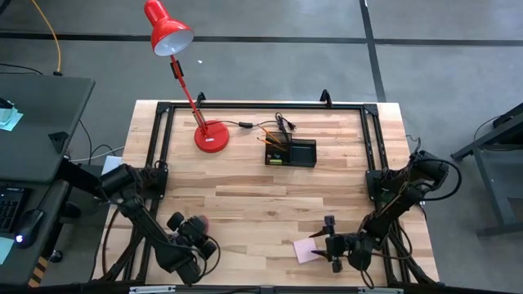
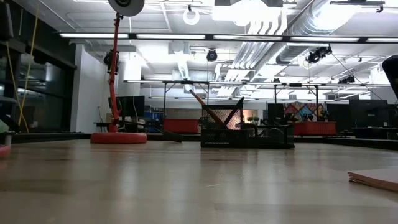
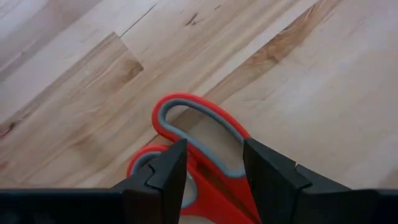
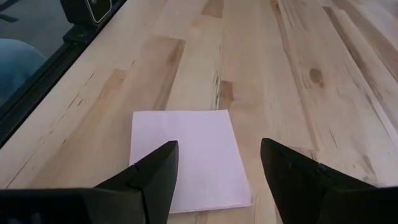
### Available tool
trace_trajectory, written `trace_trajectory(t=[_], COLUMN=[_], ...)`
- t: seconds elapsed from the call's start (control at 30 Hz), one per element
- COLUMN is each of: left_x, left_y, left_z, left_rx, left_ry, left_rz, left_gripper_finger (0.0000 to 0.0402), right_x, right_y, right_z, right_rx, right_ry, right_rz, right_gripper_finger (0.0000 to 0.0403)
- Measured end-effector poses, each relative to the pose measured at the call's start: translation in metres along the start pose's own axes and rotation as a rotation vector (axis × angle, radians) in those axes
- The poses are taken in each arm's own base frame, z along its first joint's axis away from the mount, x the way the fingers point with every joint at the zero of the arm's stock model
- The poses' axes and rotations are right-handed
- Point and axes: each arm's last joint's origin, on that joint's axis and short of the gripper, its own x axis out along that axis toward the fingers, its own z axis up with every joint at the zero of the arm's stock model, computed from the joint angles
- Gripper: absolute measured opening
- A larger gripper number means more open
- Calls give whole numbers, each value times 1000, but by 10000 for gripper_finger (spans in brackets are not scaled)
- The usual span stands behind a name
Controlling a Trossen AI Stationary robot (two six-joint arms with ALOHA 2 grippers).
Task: Pick and place office supplies into organizer
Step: Put the red scissors into the desk organizer
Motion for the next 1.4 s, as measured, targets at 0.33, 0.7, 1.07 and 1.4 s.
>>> trace_trajectory(t=[0.33,0.7,1.07,1.4], left_x=[9,21,39,44], left_y=[-6,-22,-42,-44], left_z=[-6,14,49,55], left_rx=[2,116,444,556], left_ry=[-22,-58,-30,-12], left_rz=[-8,-77,-171,-182], left_gripper_finger=[147,147,147,147], right_x=[-6,-6,-6,-6], right_y=[7,6,6,6], right_z=[-3,-2,-2,-3], right_rx=[-8,-4,3,45], right_ry=[-2,-8,-15,-11], right_rz=[32,19,5,4], right_gripper_finger=[220,220,220,220])
